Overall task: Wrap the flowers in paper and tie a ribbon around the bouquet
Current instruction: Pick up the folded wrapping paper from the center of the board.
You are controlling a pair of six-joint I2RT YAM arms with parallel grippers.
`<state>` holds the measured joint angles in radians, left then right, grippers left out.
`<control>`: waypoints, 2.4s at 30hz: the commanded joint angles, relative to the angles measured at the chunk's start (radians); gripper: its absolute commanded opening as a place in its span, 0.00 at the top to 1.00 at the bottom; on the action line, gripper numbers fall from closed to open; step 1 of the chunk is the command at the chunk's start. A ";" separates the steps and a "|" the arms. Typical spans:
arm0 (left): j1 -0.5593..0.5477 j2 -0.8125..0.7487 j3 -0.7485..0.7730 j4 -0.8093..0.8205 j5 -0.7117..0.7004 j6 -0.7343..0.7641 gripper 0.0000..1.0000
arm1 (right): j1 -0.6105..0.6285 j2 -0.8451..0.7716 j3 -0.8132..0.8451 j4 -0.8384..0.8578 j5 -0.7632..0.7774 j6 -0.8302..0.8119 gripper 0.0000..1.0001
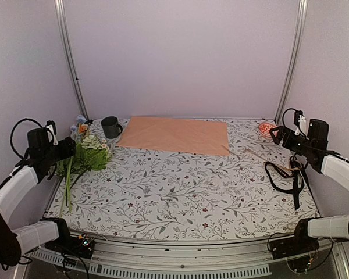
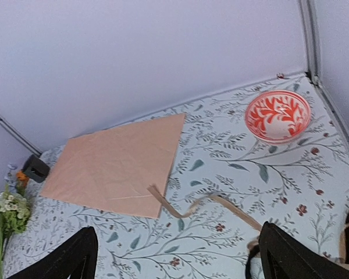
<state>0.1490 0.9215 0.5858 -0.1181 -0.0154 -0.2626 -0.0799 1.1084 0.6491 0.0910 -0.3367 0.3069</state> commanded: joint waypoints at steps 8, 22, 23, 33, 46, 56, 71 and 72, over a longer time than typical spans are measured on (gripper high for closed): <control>0.007 -0.010 -0.013 0.065 0.077 0.011 0.21 | 0.106 0.322 0.221 0.273 -0.259 0.137 0.01; -0.242 0.100 0.040 0.065 0.152 0.110 0.26 | 0.274 1.225 1.247 -0.634 0.162 -0.085 0.12; -0.244 0.105 0.040 0.064 0.162 0.110 0.26 | 0.279 1.275 1.285 -0.643 0.153 -0.084 0.12; -0.252 0.101 0.043 0.060 0.178 0.108 0.26 | 0.302 1.411 1.286 -0.545 -0.127 0.090 0.17; -0.251 0.095 0.046 0.062 0.189 0.109 0.26 | 0.310 1.376 1.013 0.115 -0.491 0.568 0.19; -0.250 0.097 0.046 0.063 0.197 0.109 0.26 | 0.393 1.439 1.114 0.094 -0.463 0.620 0.21; -0.250 0.092 0.048 0.063 0.199 0.111 0.26 | 0.436 1.174 1.073 -0.025 -0.314 0.467 1.00; -0.250 0.090 0.048 0.063 0.199 0.111 0.26 | 0.434 1.134 1.074 -0.055 -0.278 0.442 1.00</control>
<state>-0.0937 1.0271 0.6071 -0.0647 0.1730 -0.1646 0.3687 2.4508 1.7149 0.1131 -0.7368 0.8597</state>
